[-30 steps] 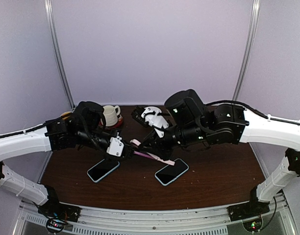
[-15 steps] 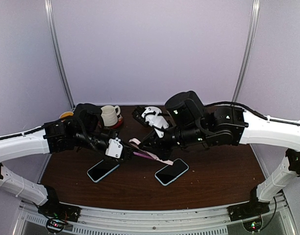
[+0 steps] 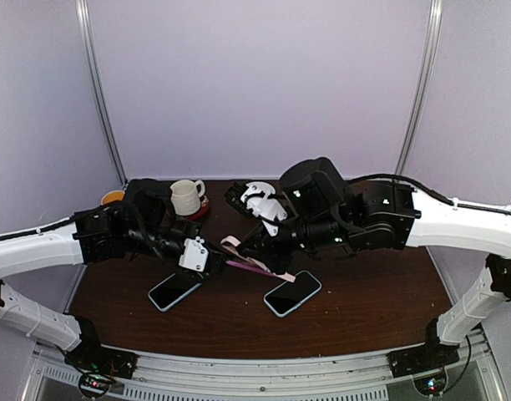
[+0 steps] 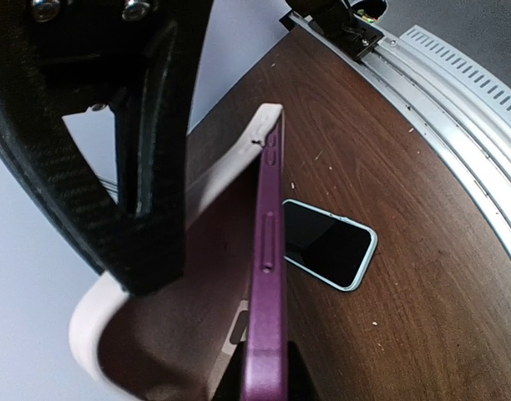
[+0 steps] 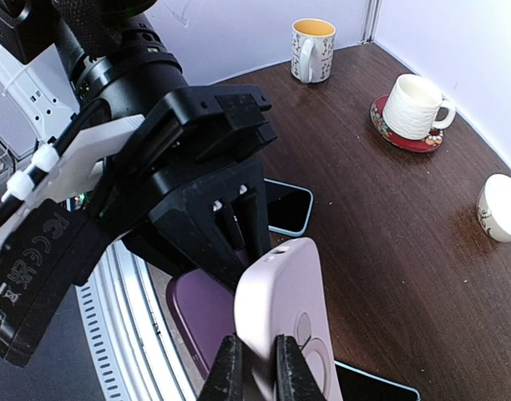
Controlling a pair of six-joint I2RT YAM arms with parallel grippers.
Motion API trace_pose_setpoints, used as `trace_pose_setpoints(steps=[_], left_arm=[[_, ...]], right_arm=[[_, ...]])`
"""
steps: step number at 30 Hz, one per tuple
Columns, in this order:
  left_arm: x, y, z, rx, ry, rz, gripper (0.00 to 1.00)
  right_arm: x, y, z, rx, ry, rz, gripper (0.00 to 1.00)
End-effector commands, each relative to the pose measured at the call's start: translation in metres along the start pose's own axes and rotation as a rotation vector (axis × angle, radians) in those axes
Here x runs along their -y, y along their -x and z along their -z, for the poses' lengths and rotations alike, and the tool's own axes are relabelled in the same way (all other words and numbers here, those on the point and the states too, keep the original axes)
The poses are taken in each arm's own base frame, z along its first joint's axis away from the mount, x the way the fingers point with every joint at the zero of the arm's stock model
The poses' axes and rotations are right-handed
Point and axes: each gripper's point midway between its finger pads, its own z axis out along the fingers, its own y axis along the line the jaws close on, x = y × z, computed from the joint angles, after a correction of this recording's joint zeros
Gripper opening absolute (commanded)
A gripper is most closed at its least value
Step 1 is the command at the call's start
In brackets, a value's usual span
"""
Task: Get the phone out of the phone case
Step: Remove the phone case from the phone.
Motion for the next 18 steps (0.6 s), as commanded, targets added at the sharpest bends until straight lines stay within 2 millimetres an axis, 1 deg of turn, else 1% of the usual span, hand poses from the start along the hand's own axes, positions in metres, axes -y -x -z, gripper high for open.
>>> trace_pose_setpoints(steps=[1, 9, 18], left_arm=[[-0.069, 0.032, 0.032, 0.081, 0.281, -0.088, 0.0], [-0.075, 0.029, 0.035, 0.06, 0.311, -0.088, 0.0], [-0.08, 0.025, 0.04, 0.042, 0.34, -0.092, 0.0]], right_arm=[[-0.001, -0.053, -0.008, -0.199, -0.014, 0.013, 0.06], [0.002, -0.055, -0.003, -0.2, -0.023, 0.02, 0.04], [0.01, -0.067, 0.008, -0.231, -0.06, 0.037, 0.02]])
